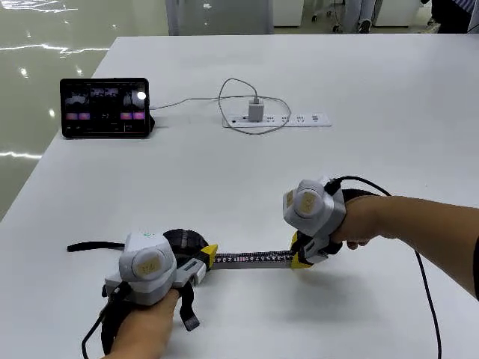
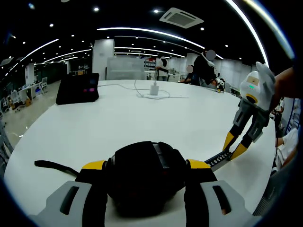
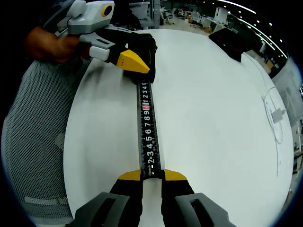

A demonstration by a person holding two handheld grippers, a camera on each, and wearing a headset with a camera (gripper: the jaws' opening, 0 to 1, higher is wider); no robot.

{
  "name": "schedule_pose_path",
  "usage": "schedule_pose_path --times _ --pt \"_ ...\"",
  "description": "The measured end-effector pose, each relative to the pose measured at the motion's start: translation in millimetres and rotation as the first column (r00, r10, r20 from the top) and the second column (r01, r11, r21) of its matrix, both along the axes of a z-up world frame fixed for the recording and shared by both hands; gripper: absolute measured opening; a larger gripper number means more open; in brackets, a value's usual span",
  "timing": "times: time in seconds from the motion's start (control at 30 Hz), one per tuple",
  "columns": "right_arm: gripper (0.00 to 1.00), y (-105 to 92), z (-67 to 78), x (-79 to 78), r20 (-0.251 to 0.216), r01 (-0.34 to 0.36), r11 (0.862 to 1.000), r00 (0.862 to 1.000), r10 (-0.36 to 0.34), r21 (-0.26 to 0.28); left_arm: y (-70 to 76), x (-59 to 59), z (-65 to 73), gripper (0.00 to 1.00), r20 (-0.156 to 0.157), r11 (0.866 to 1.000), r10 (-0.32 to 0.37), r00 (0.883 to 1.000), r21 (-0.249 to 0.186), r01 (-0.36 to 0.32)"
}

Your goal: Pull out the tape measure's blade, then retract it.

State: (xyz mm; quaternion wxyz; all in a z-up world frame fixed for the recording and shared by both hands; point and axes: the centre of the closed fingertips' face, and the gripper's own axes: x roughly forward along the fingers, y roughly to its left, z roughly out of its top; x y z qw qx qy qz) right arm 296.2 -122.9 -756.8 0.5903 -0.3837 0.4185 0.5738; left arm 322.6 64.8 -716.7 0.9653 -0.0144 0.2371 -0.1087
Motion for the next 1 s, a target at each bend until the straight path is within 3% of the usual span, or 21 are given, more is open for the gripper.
schedule_pose_path --times 1.0 --pt "0.11 11.0 0.0 0.4 0.004 -0.006 1.0 1.0 0.006 0.013 -0.4 -0.5 -0.2 0.62 0.0 1.0 -0.002 1.0 -0.001 0.002"
